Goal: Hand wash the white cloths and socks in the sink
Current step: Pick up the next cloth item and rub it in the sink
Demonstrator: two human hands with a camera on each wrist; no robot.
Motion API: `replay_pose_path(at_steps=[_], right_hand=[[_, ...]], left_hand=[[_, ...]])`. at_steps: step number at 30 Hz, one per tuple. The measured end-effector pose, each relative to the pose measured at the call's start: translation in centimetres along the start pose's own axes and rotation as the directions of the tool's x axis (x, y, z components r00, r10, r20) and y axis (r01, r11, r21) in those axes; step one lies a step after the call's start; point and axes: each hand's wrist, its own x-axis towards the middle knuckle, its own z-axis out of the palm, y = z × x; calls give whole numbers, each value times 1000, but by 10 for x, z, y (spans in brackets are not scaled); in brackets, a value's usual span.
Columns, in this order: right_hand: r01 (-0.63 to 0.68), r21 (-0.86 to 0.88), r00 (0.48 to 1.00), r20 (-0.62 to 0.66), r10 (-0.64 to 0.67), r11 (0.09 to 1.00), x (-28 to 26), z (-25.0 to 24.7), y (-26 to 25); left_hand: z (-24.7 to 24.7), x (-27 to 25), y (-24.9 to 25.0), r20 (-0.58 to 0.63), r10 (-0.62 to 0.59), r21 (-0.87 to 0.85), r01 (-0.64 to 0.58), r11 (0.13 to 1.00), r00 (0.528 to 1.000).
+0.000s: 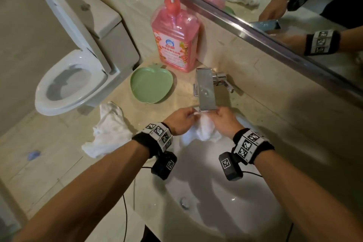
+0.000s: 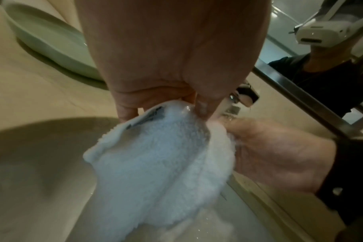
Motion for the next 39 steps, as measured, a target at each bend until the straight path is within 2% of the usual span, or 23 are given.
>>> replay_pose_path(at_steps=[3,6,8,12,15,19,22,25,28,30,31,34,39], right_hand=[[48,-46,997,69,-45,998,-8,-14,8],[11,-80,999,54,-7,997,-13,-22,17],[32,-130,996,84,-21,991,-16,-22,20],[94,-124,991,106,-81,988,-13,-15,14],[108,-24,993,49,-107,994,-9,-12,7],[-37,207,998,-40,47,978,-7,-24,10],[-31,92,997,-66,37,995,-10,-21,17],[31,17,999,44,-32,999,-12,-8,15],[80,5,993,90,-81,997,-9,5,2],[49,34,995,87,-51,998,-7,5,-3],[7,42,996,83,-11,999,-5,3,-3],[-74,45,994,86,70,996,-6,-8,-1],[-31,-4,989,146,32,999,-15,-19,11]], left_hand=[[12,15,12,41,4,41,-6,999,999],[15,25,17,65,-7,67,3,998,998],[16,25,17,71,5,70,-10,998,997],[14,18,11,14,-15,-72,16,997,1000],[8,15,1,-17,-27,-118,24,993,999],[5,14,-14,11,-65,-43,65,997,998],[8,15,-5,-4,-38,-156,37,987,999],[8,13,4,13,25,-259,-21,966,1000],[3,16,1,-101,19,-181,-37,983,995],[-4,15,-5,-204,-44,-211,0,978,978],[-7,14,-9,-208,-64,-232,15,973,976],[-5,13,-16,-136,-36,-172,12,985,990],[16,20,0,-19,53,-221,-56,974,998]])
